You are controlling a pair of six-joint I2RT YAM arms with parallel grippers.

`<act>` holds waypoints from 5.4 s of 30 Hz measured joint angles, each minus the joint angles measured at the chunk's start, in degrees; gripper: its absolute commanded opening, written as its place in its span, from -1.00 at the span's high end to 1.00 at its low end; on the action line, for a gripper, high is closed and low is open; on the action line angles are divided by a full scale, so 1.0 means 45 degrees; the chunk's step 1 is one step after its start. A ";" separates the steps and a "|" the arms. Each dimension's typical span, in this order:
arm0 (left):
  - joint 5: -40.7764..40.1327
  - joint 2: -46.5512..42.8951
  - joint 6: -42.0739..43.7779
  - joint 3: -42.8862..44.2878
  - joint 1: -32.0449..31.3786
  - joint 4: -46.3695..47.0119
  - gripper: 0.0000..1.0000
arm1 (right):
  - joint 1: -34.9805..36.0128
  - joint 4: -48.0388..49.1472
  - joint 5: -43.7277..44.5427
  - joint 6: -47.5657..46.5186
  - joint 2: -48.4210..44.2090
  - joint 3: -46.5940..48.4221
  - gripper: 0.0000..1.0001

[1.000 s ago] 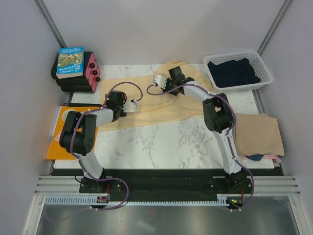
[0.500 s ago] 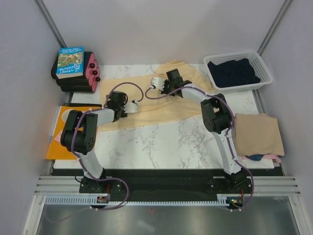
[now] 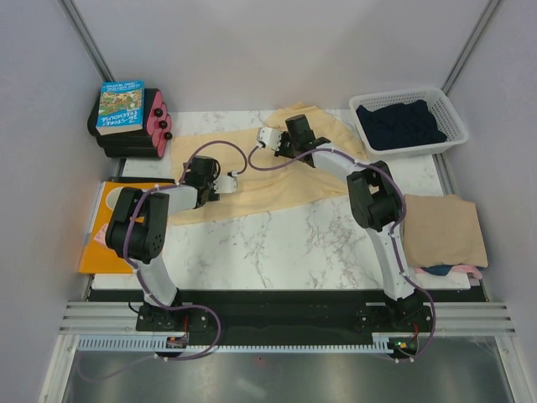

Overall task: Fold and stack the t-shirts
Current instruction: Fold the flattened tshirt in 1/3 of the way

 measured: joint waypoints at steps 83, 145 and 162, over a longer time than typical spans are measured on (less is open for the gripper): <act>0.1685 -0.1447 0.0165 -0.1355 0.0097 -0.3167 0.96 | -0.4527 -0.4595 0.0636 -0.0083 -0.4847 -0.6543 1.00; 0.3050 -0.4517 0.3483 -0.5406 0.0447 -0.0461 0.96 | -0.3211 -0.2074 0.0957 -0.6611 -0.6669 -1.0040 1.00; 0.4580 -1.0088 0.3954 -0.7363 0.0874 -0.5727 0.96 | -0.3177 -0.6781 0.0272 -0.8869 -1.1283 -1.3221 1.00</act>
